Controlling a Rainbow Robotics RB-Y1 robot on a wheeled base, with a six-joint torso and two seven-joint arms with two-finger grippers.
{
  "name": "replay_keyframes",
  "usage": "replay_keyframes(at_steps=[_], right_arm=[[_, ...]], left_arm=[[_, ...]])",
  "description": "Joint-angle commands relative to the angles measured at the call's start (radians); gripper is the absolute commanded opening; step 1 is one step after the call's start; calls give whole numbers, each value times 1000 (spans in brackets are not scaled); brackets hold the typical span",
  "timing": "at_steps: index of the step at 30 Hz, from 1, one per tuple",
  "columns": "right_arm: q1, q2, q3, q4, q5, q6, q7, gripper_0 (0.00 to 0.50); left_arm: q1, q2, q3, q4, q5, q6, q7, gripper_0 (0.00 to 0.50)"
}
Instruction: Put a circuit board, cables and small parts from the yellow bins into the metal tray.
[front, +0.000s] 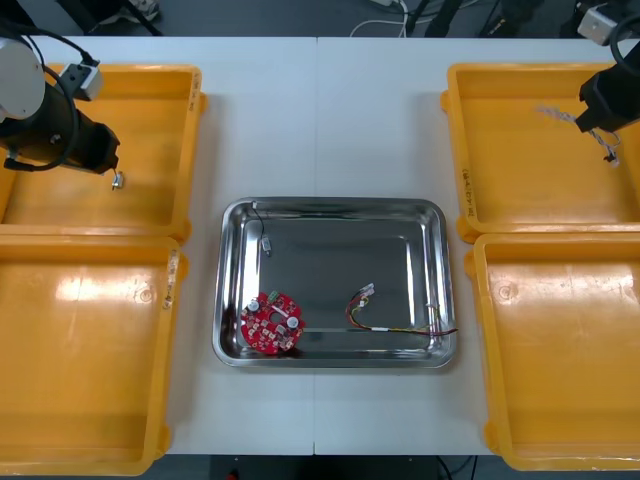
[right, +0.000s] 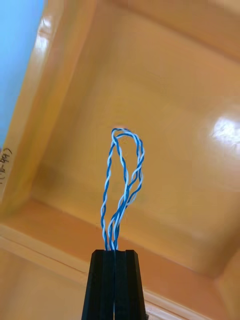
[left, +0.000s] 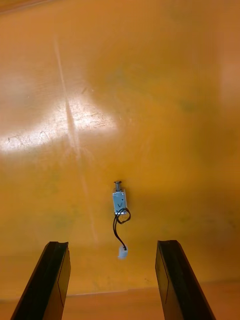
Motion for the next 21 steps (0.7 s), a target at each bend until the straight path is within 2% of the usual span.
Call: replay_keyframes(at_steps=[1,7,14,21], right_arm=[[-8,-34,6,-84,-50,5,-25,0],[1,-28,66,-173,-126,5,-35,0],[53,4,150,-319,-161,5,-47,0],[74,46,242,-391,-192,5,-51,0]], left_arm=[[-48,41,15,53,33,-71,-81,500],[-48,41,-23,83,36,-108,-82,500],[-48,38,-55,118,48,-149,-81,500],[-48,24,-77,158,60,-195,-84,500]])
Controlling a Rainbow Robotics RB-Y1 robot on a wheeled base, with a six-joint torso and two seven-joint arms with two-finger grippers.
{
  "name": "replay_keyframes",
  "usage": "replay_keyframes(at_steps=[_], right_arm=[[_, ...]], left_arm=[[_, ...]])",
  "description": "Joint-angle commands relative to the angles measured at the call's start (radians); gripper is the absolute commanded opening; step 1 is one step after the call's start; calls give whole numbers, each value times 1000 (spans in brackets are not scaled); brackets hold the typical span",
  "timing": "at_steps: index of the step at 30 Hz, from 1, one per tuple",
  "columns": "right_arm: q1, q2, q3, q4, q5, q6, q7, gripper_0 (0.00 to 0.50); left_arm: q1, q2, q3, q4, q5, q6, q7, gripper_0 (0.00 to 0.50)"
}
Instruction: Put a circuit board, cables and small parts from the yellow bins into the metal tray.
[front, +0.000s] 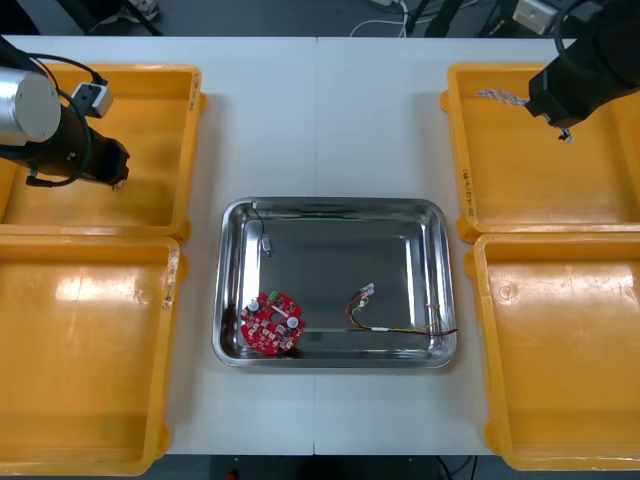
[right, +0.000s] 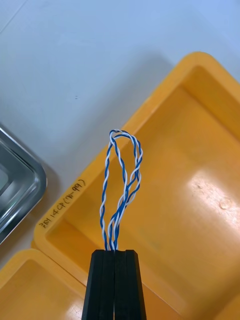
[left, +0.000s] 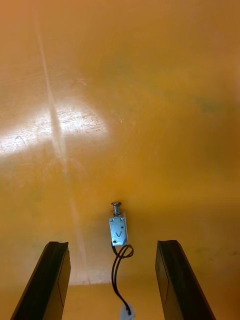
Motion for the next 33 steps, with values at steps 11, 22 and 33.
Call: replay_keyframes(at_steps=[11,22,33], right_arm=[[54,42,246,-163,-99,4,-13,0],[74,100,378,-197,-67,-44,11,0],[123,120,531,-197,5,-205,67,0]], left_arm=[[-48,20,-45,56,10,-76,-81,500],[-46,4,-55,86,14,-106,-84,500],[-46,3,-73,99,24,-129,-84,500]])
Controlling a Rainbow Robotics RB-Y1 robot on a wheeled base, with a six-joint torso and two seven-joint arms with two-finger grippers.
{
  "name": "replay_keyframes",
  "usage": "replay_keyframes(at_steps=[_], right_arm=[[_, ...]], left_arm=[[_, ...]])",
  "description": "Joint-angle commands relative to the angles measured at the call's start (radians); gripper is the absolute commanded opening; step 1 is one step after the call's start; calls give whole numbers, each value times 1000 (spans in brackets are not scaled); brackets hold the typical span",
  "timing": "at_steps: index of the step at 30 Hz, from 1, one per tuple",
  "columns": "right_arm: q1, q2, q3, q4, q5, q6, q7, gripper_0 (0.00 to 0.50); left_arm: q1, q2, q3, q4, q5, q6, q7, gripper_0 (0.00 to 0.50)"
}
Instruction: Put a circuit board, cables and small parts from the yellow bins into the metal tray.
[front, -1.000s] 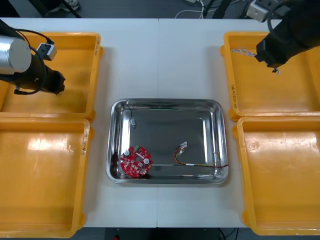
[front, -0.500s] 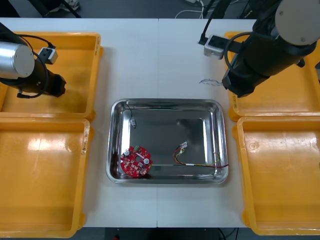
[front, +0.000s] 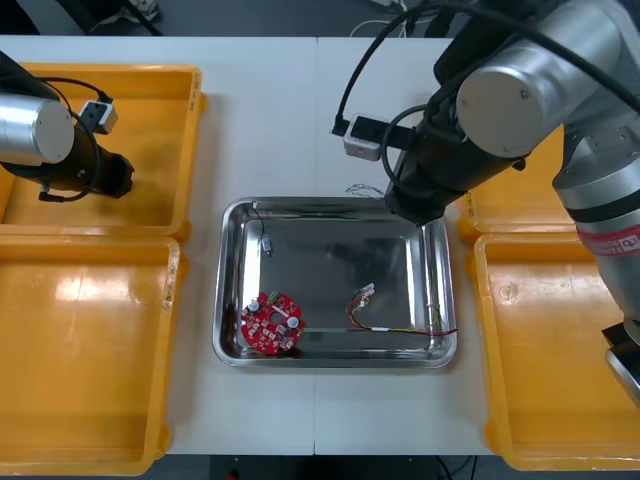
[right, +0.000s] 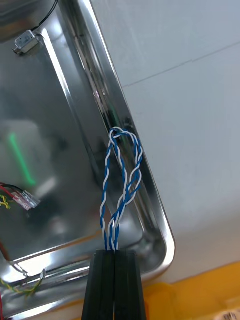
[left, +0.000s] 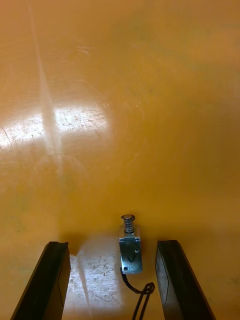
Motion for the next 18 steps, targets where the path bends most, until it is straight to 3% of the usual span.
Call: replay_keyframes(at_steps=[1,5,6,7,8,18], right_arm=[[31,9,90,-35,47,-68,57,0],[40,9,141,-35,94,-105,108,0],[45,9,154,-35,114,-113,132,0],[52,7,165,-33,127,-124,149,0],[57,6,170,-33,130,-131,155,0],[100,-66,274,-33,140,-288,174,0]], left_arm=[[-46,3,-11,-6,16,-12,-84,500],[-46,3,-11,-6,19,-13,-86,500],[-46,3,-10,-4,19,-13,-86,373],[-46,3,-10,-6,19,-13,-86,34],[-46,2,-11,-6,19,-13,-86,0],[-44,2,-36,-6,22,-32,-69,0]])
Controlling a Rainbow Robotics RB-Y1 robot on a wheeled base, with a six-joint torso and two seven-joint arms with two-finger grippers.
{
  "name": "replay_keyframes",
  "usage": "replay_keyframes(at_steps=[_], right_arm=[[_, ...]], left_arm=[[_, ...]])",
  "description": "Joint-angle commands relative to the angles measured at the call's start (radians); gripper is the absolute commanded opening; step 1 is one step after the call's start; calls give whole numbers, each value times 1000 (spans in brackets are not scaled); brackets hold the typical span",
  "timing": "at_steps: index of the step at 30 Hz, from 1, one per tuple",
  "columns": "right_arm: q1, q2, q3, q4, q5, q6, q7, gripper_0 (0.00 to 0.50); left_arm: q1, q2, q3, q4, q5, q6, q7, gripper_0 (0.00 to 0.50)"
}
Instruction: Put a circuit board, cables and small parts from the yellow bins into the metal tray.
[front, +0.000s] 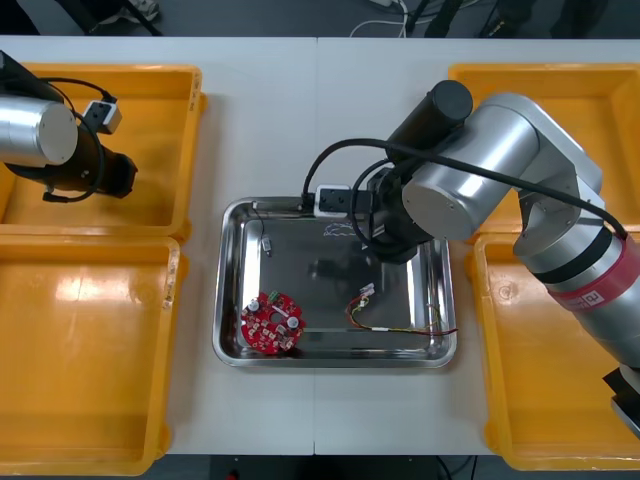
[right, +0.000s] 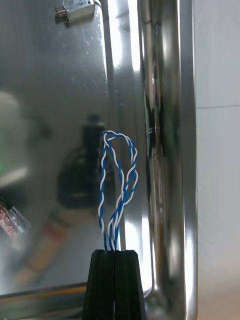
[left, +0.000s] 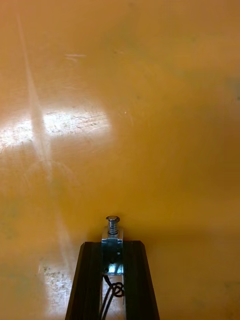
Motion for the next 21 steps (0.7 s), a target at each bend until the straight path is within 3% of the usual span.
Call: replay_keyframes(at_steps=[1,11,21], right_arm=[[27,-58,53,-35,13,-62,1,0],[51,-101,53,-33,4,-85,26,0],[94,-101,55,-35,30,-148,36,0]], left_arm=[[-44,2,-19,-6,12,-11,-69,0],[-44,5,27,-19,6,31,-78,0],[-44,27,103,-131,-19,206,-81,0]])
